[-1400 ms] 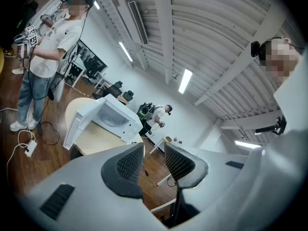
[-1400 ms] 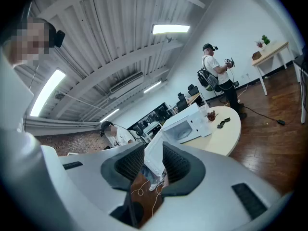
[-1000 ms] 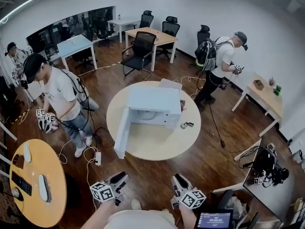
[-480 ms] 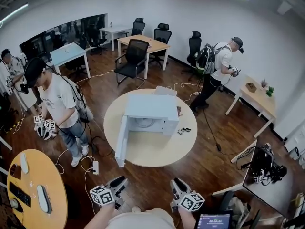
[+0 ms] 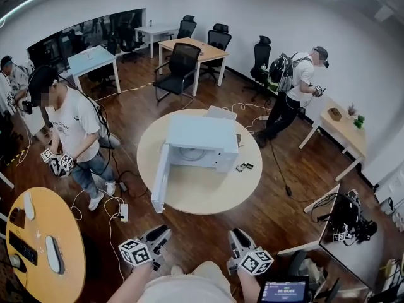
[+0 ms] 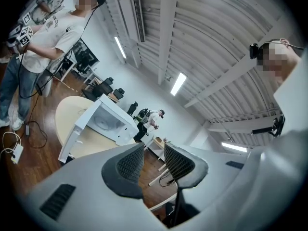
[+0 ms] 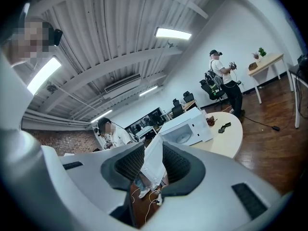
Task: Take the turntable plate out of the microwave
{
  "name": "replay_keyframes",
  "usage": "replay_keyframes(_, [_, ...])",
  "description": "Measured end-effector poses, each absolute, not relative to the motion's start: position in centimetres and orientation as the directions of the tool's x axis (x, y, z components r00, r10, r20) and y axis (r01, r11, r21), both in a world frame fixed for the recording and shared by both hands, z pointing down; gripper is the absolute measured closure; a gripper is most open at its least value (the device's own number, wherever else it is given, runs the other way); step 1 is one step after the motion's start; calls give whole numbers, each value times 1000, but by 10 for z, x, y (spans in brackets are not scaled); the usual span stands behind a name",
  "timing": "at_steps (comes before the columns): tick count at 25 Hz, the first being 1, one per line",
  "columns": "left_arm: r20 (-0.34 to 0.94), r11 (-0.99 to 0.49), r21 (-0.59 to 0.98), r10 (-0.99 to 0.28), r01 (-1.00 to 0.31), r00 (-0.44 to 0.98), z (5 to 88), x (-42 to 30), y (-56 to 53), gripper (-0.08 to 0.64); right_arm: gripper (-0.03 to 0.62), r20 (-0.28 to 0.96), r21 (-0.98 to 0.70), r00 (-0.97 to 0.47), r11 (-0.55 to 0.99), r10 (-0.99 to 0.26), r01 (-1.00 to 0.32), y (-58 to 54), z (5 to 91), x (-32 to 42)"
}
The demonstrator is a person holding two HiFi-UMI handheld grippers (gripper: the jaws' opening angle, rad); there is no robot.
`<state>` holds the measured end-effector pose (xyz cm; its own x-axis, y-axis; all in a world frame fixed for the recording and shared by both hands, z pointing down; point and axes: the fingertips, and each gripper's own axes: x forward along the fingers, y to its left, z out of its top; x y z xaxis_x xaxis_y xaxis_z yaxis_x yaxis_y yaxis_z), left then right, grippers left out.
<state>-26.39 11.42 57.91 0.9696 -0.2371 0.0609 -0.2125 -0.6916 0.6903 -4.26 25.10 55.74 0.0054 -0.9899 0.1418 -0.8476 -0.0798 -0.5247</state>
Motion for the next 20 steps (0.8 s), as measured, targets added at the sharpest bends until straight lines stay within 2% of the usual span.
replay_keyframes(9, [109,-647,708,-294,-281,950,587,-231,122,425,483,146,-555,-56,-35,-988,-831,244,564,1])
replay_keyframes(20, [124,-646,676,-375,-355,919,552,-156,127,425,483,100,-566,-131,52,-986,-823,244,537,86])
